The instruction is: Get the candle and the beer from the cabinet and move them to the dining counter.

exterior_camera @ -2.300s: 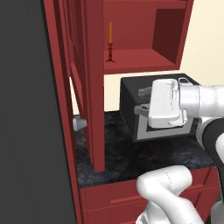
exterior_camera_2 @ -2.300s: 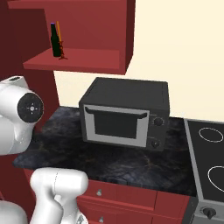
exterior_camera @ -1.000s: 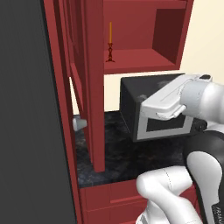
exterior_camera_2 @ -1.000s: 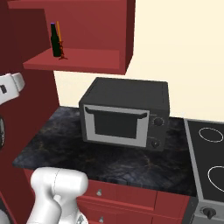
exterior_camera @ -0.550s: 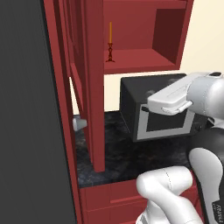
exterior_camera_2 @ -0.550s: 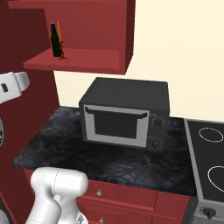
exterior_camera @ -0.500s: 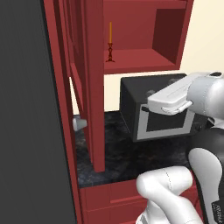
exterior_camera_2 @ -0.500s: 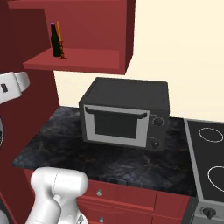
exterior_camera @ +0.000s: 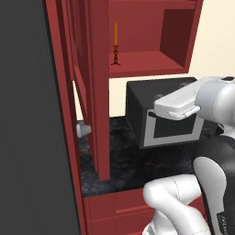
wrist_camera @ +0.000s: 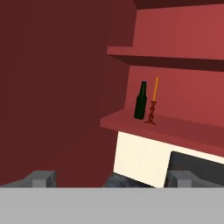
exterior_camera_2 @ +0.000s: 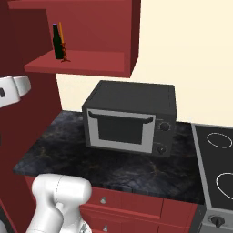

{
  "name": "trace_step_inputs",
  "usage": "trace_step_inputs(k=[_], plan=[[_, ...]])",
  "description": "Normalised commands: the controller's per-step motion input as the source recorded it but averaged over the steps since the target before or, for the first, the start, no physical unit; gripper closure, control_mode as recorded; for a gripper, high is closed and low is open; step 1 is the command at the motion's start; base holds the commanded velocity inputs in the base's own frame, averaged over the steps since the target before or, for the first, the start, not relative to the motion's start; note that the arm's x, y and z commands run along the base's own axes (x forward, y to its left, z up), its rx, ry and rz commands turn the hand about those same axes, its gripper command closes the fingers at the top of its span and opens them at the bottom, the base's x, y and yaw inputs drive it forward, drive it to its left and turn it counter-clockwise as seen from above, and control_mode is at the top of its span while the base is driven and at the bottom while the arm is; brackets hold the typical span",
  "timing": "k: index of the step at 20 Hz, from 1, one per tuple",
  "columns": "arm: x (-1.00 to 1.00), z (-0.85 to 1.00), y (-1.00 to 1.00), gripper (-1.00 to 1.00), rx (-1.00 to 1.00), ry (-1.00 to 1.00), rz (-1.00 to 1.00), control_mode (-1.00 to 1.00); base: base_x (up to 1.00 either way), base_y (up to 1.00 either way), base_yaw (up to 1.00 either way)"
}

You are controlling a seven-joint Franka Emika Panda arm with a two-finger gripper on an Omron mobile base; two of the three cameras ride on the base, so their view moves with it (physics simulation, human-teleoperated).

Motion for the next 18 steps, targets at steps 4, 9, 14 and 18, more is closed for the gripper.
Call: trace_step_inputs(k=[4,9,14,18], plan=[[0.02,0.0,-0.11,-1.0,0.01,0.0,-0.06,-1.0,0.0,0.0,0.0],[0.03,0.0,-0.08,-1.0,0.01,0.0,-0.07,-1.0,0.0,0.0,0.0],[0.08,0.0,-0.04,-1.0,0.0,0.0,-0.06,-1.0,0.0,0.0,0.0],[0.13,0.04,-0.09,-1.0,0.02,0.0,-0.07,-1.0,0.0,0.0,0.0]])
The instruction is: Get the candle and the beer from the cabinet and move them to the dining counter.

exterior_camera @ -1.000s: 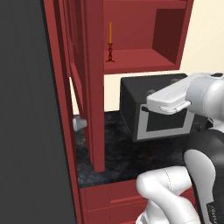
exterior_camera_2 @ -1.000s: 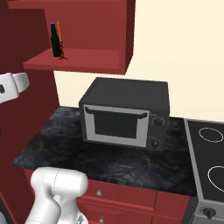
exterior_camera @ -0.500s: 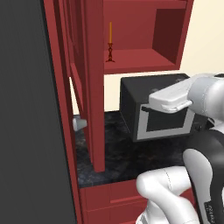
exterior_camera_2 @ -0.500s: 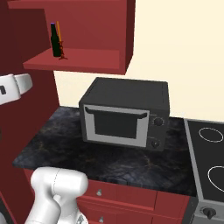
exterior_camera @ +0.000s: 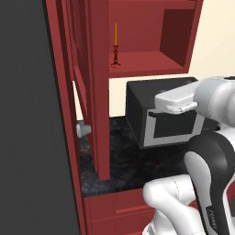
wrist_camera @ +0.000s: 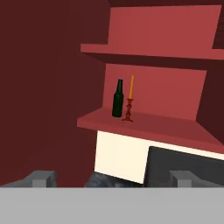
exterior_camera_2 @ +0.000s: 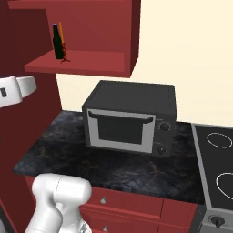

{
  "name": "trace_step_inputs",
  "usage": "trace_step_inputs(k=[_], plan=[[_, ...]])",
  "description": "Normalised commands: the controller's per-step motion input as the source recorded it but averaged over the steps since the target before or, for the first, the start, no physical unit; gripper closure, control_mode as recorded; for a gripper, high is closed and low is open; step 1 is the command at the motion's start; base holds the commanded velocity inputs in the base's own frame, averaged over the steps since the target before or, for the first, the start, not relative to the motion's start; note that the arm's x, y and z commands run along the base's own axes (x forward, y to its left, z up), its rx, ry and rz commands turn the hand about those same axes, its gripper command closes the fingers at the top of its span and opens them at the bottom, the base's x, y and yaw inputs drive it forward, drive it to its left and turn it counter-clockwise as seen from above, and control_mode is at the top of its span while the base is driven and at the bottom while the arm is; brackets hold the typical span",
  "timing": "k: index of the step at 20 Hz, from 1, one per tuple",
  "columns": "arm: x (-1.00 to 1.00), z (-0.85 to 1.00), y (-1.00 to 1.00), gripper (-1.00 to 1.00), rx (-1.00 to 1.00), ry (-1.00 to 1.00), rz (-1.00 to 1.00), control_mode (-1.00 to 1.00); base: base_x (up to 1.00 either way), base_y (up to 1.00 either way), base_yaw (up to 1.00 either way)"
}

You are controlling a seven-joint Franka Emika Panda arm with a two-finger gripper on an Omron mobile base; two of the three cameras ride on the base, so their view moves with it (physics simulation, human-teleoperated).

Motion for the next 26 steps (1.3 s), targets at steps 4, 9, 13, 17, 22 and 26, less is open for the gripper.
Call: trace_step_inputs(k=[4,9,13,17,22,26], plan=[[0.1,0.14,-0.29,-1.0,0.03,0.0,-0.03,-1.0,0.0,0.0,0.0],[0.29,0.11,-0.12,-1.0,0.01,-0.03,-0.02,-1.0,0.0,0.0,0.0],[0.14,0.0,0.0,-1.0,0.0,0.0,-0.01,-1.0,0.0,0.0,0.0],[0.28,0.03,0.0,-1.0,0.0,0.0,-0.05,-1.0,0.0,0.0,0.0],[0.31,0.06,0.01,-1.0,0.0,0.0,-0.04,-1.0,0.0,0.0,0.0],[0.34,0.08,0.01,-1.0,0.0,0.0,-0.03,-1.0,0.0,0.0,0.0]])
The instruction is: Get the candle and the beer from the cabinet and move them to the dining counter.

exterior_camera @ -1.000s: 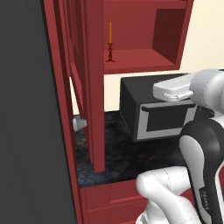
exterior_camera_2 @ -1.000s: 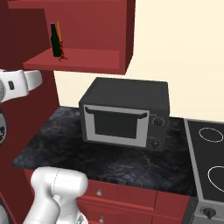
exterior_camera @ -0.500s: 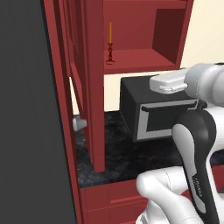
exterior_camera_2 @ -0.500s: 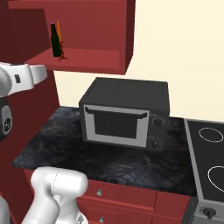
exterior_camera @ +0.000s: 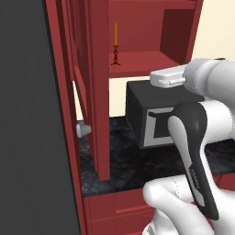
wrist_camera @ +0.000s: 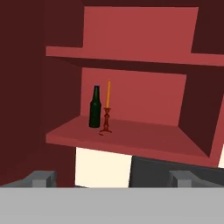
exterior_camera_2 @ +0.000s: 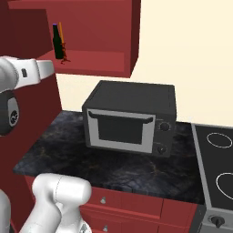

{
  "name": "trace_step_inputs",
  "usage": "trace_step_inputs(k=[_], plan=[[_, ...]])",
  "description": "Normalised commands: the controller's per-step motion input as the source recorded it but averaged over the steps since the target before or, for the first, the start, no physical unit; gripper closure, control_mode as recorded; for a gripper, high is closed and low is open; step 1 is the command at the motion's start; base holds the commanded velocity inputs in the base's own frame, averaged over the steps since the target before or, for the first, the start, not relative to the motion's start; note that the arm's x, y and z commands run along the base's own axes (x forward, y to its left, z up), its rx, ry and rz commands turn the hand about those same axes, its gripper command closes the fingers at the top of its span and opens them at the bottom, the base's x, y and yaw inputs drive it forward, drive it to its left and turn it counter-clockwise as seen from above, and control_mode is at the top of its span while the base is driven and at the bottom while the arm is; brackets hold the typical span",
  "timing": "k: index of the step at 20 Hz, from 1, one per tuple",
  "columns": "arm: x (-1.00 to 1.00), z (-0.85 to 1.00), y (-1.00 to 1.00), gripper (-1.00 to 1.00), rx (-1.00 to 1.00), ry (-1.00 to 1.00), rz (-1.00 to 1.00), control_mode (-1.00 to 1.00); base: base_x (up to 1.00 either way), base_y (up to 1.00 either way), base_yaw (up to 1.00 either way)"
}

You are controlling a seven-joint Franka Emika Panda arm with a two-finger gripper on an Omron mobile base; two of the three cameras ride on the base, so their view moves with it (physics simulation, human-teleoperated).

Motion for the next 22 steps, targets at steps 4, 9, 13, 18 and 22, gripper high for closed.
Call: trace_step_inputs(k=[4,9,13,18,22], plan=[[0.25,0.0,0.06,-1.0,0.01,0.0,-0.01,-1.0,0.0,0.0,0.0],[0.18,0.0,0.03,-1.0,0.1,0.03,0.0,-1.0,0.0,0.0,0.0],[0.12,0.0,0.05,-1.0,0.09,0.0,0.0,-1.0,0.0,0.0,0.0],[0.14,0.0,0.09,-1.0,0.02,0.0,-0.01,-1.0,0.0,0.0,0.0],[0.2,0.0,0.11,-1.0,0.0,0.0,-0.01,-1.0,0.0,0.0,0.0]])
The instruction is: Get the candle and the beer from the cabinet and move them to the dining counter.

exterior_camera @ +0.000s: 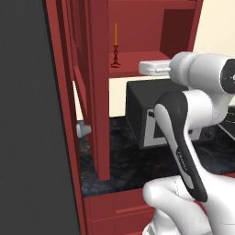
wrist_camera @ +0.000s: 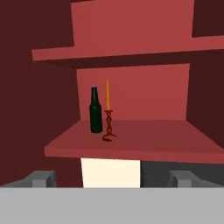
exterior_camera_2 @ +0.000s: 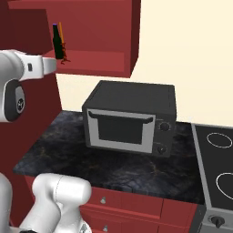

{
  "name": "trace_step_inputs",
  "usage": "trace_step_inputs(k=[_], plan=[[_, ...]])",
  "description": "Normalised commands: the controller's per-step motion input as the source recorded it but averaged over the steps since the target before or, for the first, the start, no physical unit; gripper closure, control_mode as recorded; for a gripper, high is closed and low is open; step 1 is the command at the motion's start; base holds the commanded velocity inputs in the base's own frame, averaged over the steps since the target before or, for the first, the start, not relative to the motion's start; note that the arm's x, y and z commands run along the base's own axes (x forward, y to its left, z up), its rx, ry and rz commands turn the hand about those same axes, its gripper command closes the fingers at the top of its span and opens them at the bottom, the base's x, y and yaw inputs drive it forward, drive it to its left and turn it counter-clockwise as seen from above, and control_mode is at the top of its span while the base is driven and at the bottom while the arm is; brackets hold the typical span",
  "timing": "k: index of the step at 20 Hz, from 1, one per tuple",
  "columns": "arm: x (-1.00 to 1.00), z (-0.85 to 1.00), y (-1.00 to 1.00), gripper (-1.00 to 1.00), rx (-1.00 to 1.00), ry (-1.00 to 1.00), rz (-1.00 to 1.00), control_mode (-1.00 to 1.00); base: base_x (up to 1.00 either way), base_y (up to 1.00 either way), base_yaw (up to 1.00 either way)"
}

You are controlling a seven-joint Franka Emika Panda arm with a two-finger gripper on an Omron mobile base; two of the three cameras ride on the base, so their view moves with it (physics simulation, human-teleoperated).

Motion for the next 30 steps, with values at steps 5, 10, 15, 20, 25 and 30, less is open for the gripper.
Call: trace_step_inputs(k=[5,10,15,20,25,30], plan=[[0.24,0.0,0.18,-1.0,0.0,0.0,0.0,-1.0,0.0,0.0,0.0],[0.3,0.0,0.24,-1.0,0.0,0.0,0.0,-1.0,0.0,0.0,0.0],[0.28,0.04,0.04,-1.0,0.0,0.0,0.0,-1.0,0.0,0.0,0.0],[0.33,0.03,0.0,-1.0,0.0,0.01,-0.01,-1.0,0.0,0.0,0.0],[0.31,0.0,0.0,-1.0,0.0,0.0,-0.03,-1.0,0.0,0.0,0.0],[0.28,0.0,0.0,-1.0,0.0,0.0,-0.03,-1.0,0.0,0.0,0.0]])
